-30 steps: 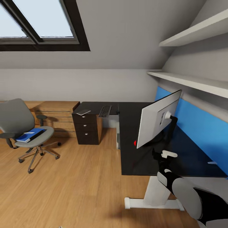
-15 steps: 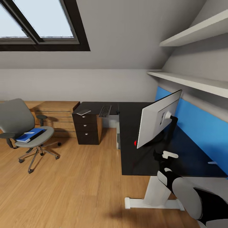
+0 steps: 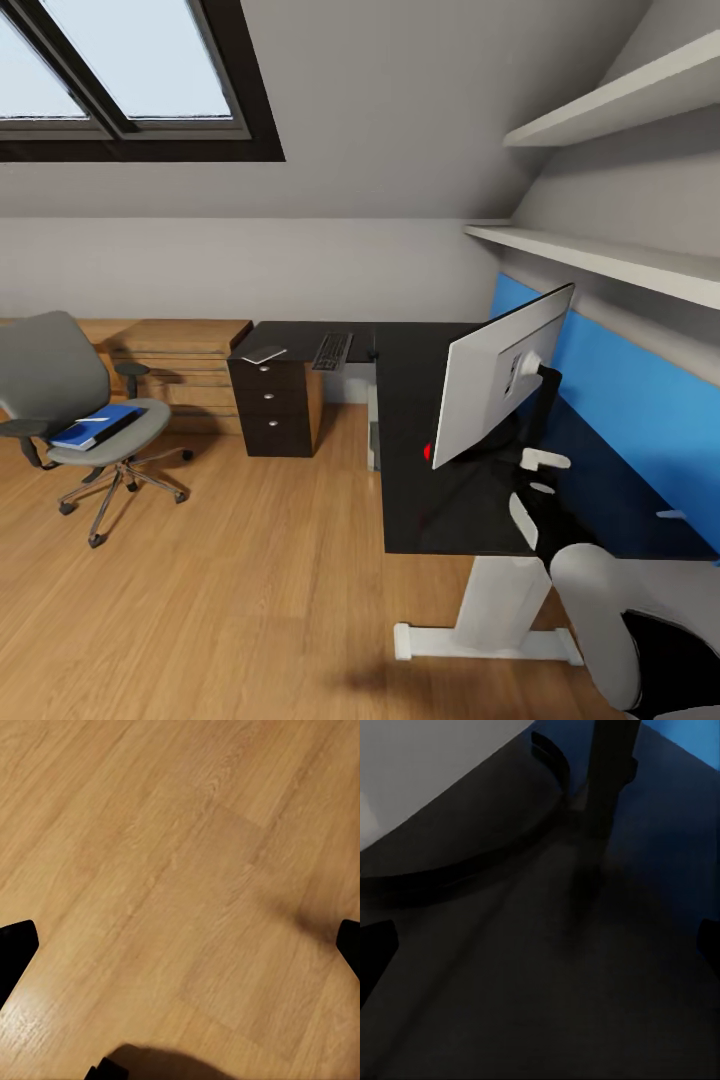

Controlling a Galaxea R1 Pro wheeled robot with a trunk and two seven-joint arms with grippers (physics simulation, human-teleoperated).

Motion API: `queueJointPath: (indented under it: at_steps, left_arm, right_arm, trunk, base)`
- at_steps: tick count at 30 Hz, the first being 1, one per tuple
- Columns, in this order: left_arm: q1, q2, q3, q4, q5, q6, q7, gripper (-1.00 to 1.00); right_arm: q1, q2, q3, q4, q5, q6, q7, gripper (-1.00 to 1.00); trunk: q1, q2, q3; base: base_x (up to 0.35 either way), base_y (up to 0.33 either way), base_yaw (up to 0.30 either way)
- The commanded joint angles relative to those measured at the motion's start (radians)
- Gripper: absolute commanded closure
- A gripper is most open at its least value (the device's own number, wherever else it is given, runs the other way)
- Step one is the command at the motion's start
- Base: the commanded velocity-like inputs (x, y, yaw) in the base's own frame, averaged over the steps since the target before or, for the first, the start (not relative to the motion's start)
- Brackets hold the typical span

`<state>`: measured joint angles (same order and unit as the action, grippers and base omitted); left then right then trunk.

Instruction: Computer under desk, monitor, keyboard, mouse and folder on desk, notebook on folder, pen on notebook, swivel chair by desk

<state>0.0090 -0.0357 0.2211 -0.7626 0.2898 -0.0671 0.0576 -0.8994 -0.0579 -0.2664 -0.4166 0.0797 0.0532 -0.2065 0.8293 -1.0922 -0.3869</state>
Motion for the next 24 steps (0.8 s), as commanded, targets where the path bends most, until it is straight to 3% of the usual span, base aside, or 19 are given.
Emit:
queueJointPath:
  at_steps: [1, 5, 7, 9, 11, 16, 24]
  left_arm:
    - [0.0, -0.001, 0.0, -0.001, 0.009, -0.002, 0.001, -1.0]
    - [0.0, -0.001, 0.0, -0.001, 0.009, -0.002, 0.001, -1.0]
    - [0.0, -0.001, 0.0, -0.001, 0.009, -0.002, 0.001, -1.0]
    - [0.0, -0.001, 0.0, -0.001, 0.009, -0.002, 0.001, -1.0]
    - [0.0, -0.001, 0.0, -0.001, 0.009, -0.002, 0.001, -1.0]
    - [0.0, -0.001, 0.0, -0.001, 0.009, -0.003, 0.001, -1.0]
    - [0.0, 0.0, 0.0, -0.001, 0.01, -0.002, 0.001, -1.0]
  right_arm:
    - [0.026, 0.007, -0.004, -0.056, 0.009, 0.019, 0.003, -1.0]
    - [0.165, 0.046, -0.003, -0.326, 0.009, 0.042, 0.007, -1.0]
    - [0.268, 0.077, 0.0, -0.495, 0.012, 0.045, 0.008, -1.0]
    - [0.4, 0.123, 0.003, -0.697, 0.014, 0.046, 0.008, -1.0]
    - [0.468, 0.153, 0.004, -0.799, 0.015, 0.045, 0.008, -1.0]
    - [0.532, 0.185, 0.005, -0.891, 0.016, 0.044, 0.01, -1.0]
    - [0.545, 0.188, 0.024, -0.893, 0.02, 0.039, 0.011, -1.0]
  trunk:
    - [0.0, -0.001, -0.001]
    - [0.0, -0.001, -0.001]
    - [0.0, -0.001, -0.001]
    - [0.0, -0.001, -0.001]
    - [0.0, -0.001, -0.001]
    - [0.0, -0.001, -0.001]
    - [0.0, -0.001, -0.001]
  base:
    - [0.0, 0.0, 0.0]
    - [0.0, 0.0, 0.0]
    - [0.0, 0.004, 0.0]
    - [-0.019, 0.065, 0.0]
    - [-0.054, 0.133, 0.0]
    - [-0.069, 0.21, 0.0]
    - [0.049, 0.205, 0.0]
